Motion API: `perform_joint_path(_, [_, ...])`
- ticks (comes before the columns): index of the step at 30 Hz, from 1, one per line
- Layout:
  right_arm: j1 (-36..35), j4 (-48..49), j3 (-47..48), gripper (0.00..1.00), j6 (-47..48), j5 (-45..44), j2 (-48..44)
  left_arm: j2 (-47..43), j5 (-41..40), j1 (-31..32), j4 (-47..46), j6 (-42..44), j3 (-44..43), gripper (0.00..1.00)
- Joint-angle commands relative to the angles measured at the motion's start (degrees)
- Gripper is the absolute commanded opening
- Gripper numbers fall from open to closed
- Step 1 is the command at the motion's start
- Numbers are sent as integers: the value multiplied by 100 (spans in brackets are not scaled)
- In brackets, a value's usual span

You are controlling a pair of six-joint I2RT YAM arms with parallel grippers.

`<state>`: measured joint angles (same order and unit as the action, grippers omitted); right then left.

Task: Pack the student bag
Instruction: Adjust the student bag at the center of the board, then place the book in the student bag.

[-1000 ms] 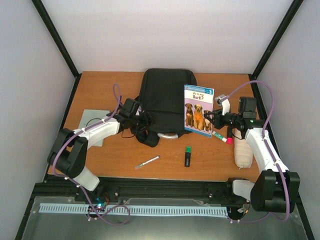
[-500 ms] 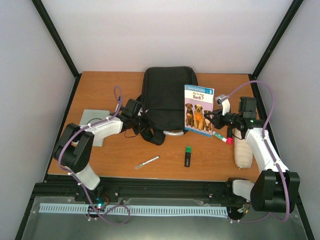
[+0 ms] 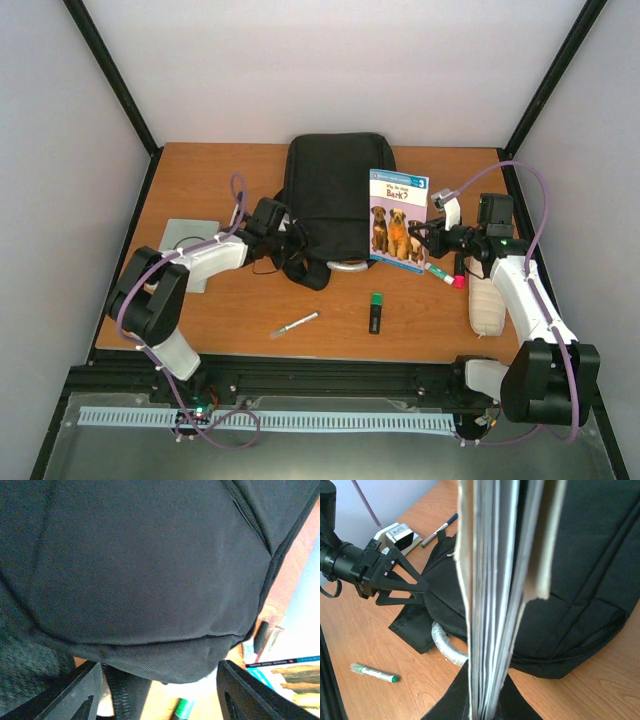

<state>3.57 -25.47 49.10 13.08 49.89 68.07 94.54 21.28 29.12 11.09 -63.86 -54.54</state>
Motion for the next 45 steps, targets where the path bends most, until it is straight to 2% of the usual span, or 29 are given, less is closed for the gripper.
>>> perform_joint_path(1, [29,263,11,3,74,124,12,68,184,169,-301,-288,-94,65])
perform_joint_path(8, [29,253,4,3,81,122,-7,646,201,188,-432,-315,-303,68])
perform_joint_path(10, [29,255,7,3,88,118,-5,797,231,189,-450,-288,-404,65])
perform_joint_path(14, [29,261,2,3,64,118,4,847,221,194,-502,-219,-578,48])
perform_joint_path(19, [29,183,72,3,-116,175,-108,392,-49,258,-24,67,-844,35])
perform_joint_path(23, [29,-90,297,3,-315,68,-338,88,93,258,351,503,-1194,25])
perform_joint_path(25, [29,-308,474,3,-401,-87,-505,64,187,252,693,858,-1518,18])
perform_joint_path(26, [29,-487,637,3,-403,-112,-561,30,236,259,799,922,-1626,13])
perform_joint_path(30, [29,-1459,1190,3,-451,90,-485,37,248,252,849,965,-1912,1])
perform_joint_path(37, [29,-2603,1679,3,-1257,934,-266,182,6,253,220,688,-2202,1])
perform_joint_path(40, [29,-2581,1388,3,-1893,1687,-190,190,-14,255,-250,578,-2137,1])
perform_joint_path(45, [24,-2635,633,3,-2657,2127,-79,-12,-306,256,-1097,77,-1557,1])
